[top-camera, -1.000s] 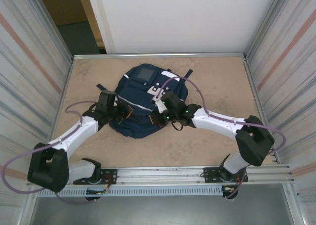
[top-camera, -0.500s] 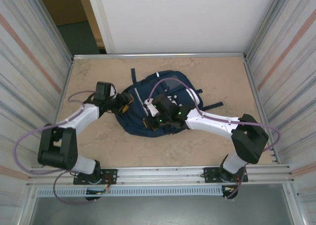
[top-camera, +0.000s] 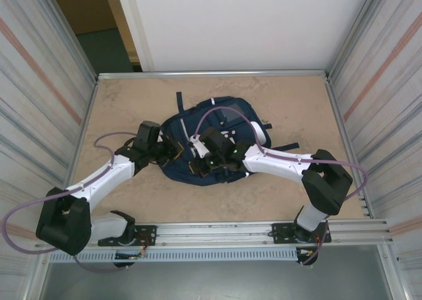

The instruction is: Pack the student bag

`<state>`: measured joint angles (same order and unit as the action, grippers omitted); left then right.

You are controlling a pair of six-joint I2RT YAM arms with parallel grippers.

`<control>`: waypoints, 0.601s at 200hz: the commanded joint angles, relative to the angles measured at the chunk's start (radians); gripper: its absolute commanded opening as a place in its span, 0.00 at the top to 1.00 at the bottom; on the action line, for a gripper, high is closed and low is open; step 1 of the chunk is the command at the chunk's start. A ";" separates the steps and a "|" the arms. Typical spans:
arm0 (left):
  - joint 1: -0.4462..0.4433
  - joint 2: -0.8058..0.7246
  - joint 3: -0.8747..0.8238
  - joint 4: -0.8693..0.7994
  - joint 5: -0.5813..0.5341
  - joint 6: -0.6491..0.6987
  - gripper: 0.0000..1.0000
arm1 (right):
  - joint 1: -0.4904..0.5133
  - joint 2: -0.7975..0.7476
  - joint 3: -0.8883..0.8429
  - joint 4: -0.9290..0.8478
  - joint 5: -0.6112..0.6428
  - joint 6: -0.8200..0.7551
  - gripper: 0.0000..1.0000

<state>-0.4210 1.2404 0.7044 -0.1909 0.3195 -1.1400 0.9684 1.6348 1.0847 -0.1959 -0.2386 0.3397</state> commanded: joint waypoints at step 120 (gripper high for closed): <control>0.218 -0.003 -0.008 -0.059 0.289 0.162 1.00 | -0.148 -0.130 -0.207 0.059 0.062 0.057 0.85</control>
<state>-0.2470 1.2362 0.6823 -0.1963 0.5957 -1.0500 0.8623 1.4948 0.8753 -0.0406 -0.2626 0.3679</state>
